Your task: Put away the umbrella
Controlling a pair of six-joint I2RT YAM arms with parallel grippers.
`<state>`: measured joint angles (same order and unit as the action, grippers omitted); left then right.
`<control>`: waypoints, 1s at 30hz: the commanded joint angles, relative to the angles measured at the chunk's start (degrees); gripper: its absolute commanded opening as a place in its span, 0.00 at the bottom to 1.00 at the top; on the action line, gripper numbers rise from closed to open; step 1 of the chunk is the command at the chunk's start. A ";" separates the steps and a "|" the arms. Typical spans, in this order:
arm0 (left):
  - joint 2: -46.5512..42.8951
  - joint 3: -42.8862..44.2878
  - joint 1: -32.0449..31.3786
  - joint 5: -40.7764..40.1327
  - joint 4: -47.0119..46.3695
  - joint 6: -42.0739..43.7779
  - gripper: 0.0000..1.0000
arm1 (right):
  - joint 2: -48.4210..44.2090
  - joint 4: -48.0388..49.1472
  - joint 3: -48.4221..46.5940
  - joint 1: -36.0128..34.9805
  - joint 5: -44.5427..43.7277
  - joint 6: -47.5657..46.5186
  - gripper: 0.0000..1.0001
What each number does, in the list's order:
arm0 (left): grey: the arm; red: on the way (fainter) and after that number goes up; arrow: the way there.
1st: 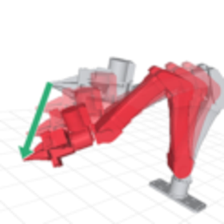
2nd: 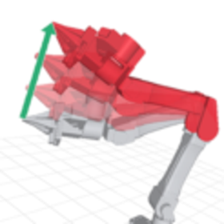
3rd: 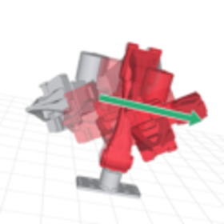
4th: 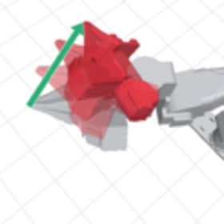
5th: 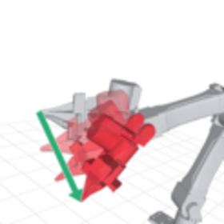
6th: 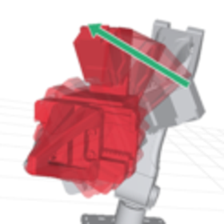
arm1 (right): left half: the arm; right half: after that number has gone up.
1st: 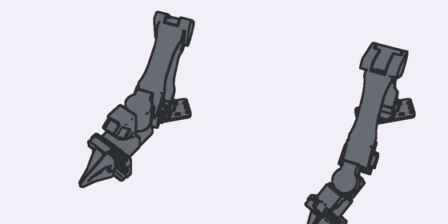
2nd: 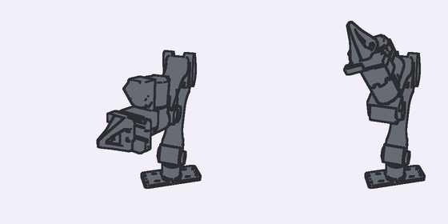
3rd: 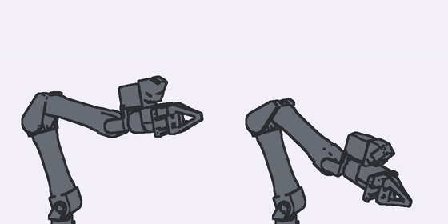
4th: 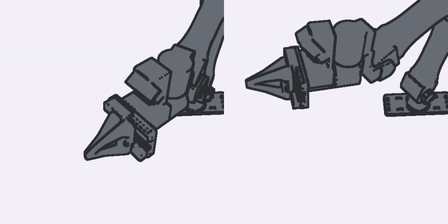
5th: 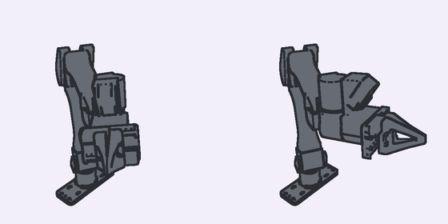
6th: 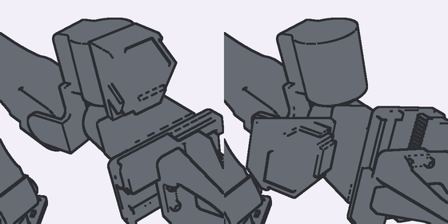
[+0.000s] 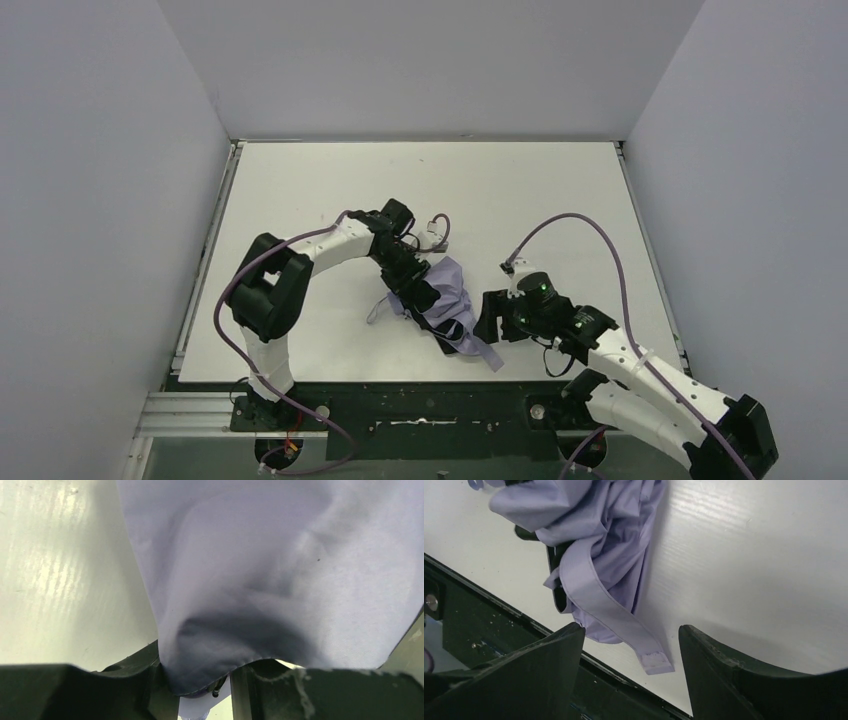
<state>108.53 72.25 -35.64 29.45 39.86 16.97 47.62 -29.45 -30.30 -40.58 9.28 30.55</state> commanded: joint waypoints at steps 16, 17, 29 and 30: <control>-0.09 3.49 0.83 -1.91 1.48 2.40 0.00 | 9.76 25.23 6.51 10.13 27.10 -3.38 0.58; 0.00 3.62 0.83 -1.98 1.61 2.51 0.00 | 10.07 25.23 6.42 10.23 28.24 -3.45 0.57; 1.18 6.48 1.45 -3.80 2.94 3.91 0.00 | 8.69 30.97 11.26 10.44 34.38 4.03 0.38; 1.50 6.76 1.45 -3.72 3.01 4.01 0.00 | 9.12 32.37 11.87 10.45 34.36 4.69 0.38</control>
<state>109.16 75.66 -34.83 26.65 42.46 19.14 56.86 -5.39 -20.08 -30.39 41.15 31.46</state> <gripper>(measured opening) 0.300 0.384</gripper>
